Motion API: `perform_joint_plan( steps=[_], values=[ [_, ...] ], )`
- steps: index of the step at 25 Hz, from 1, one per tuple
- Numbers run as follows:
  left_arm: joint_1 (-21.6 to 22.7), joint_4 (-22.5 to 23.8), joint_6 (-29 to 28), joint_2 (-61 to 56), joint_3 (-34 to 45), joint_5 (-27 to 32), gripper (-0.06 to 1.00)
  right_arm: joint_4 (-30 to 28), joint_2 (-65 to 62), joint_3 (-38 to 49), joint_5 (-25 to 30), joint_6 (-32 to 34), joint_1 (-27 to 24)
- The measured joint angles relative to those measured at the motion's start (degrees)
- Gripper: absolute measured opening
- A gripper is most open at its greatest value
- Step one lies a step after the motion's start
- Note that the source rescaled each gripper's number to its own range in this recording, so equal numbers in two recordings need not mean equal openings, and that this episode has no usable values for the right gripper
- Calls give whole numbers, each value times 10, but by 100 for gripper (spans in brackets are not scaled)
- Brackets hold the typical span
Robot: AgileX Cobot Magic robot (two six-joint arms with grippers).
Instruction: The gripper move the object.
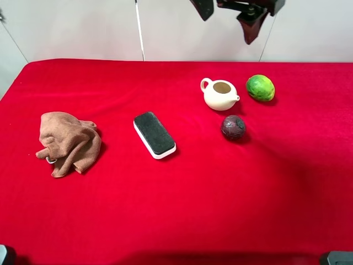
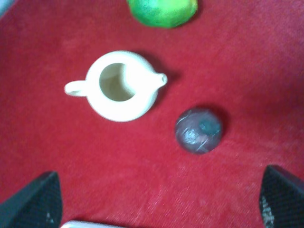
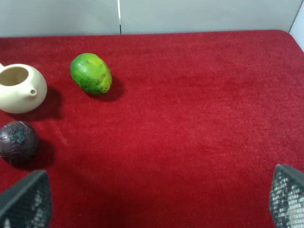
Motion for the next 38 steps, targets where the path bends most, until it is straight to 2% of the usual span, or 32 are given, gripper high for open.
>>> perform_joint_plan(
  steps=[5, 14, 22, 33, 38],
  values=[
    [1, 20, 2, -62, 64, 0, 56, 0, 0, 0, 0, 0, 0],
    [36, 26, 3, -176, 184, 0, 56, 0, 0, 0, 0, 0, 0],
    [66, 11, 6, -297, 321, -1, 56, 0, 0, 0, 0, 0, 0],
    [67, -1, 10, -453, 483, -2, 56, 0, 0, 0, 0, 0, 0],
    [67, -1, 9, -527, 555, -21, 57, 0, 0, 0, 0, 0, 0]
  ],
)
